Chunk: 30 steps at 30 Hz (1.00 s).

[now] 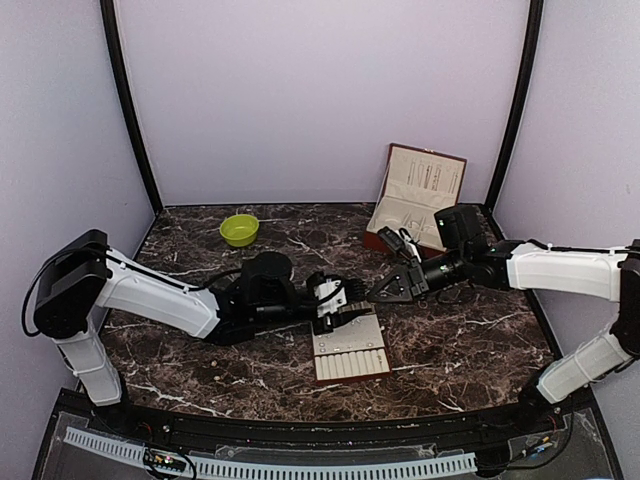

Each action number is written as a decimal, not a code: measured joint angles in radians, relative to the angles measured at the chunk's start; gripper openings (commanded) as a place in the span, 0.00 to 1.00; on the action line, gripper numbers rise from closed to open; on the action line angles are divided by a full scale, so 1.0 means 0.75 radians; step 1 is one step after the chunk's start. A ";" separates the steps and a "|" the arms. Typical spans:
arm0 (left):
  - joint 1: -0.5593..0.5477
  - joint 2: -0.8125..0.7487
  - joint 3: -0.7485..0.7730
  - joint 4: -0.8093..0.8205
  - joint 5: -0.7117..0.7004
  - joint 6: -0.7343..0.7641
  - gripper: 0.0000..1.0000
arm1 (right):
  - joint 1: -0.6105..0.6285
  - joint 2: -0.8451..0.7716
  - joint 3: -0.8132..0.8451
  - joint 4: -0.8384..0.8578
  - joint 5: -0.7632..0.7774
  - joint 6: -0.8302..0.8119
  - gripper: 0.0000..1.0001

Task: Organize the mixed jewelry
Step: Pass from the right arm to the left

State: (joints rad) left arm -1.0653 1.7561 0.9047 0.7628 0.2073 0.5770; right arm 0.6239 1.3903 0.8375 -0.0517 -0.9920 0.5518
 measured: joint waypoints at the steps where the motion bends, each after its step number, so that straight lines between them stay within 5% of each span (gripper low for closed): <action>1: -0.004 0.002 0.003 0.000 -0.004 0.005 0.41 | 0.001 0.002 0.000 0.001 0.000 0.003 0.00; 30: -0.044 0.023 -0.004 0.040 -0.133 0.089 0.00 | 0.006 0.009 0.000 0.030 0.004 0.011 0.00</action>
State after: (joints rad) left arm -1.0981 1.7733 0.9016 0.7925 0.1078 0.6434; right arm 0.6285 1.3972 0.8375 -0.0296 -0.9894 0.5598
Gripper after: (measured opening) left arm 0.042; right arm 0.006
